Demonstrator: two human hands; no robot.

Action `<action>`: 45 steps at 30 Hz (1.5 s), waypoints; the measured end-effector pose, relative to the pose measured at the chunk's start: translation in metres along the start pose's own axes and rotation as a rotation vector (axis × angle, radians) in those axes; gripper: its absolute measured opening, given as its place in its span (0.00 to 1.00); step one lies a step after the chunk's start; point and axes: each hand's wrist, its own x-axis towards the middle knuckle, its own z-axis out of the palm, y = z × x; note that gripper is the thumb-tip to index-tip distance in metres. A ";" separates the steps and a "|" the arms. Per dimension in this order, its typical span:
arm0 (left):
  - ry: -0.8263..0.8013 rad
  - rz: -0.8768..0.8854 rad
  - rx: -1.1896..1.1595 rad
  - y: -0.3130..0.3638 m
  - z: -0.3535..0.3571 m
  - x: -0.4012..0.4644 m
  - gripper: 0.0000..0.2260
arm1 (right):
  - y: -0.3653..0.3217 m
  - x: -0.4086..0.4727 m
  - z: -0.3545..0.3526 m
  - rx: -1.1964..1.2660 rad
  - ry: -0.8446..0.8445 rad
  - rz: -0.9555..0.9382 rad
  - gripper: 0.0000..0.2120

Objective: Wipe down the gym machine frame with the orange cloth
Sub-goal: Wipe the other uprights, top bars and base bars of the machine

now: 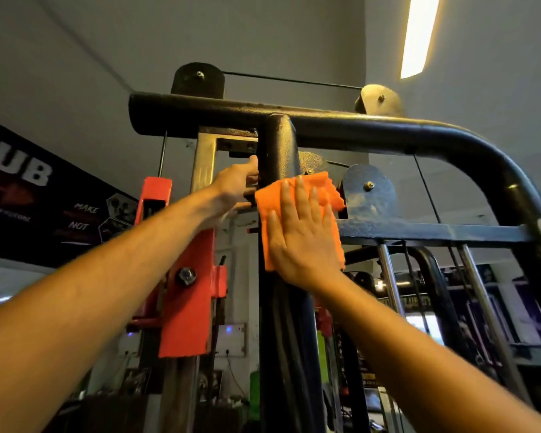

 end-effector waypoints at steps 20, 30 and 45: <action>-0.117 -0.106 -0.300 -0.015 -0.024 0.014 0.44 | -0.020 0.041 -0.008 -0.031 -0.002 0.077 0.32; -0.148 -0.091 -0.318 -0.017 -0.022 0.016 0.44 | -0.013 0.045 -0.004 -0.147 -0.014 0.057 0.31; -0.183 -0.109 -0.355 -0.020 -0.003 -0.004 0.44 | -0.012 -0.008 -0.015 -0.142 -0.021 0.057 0.33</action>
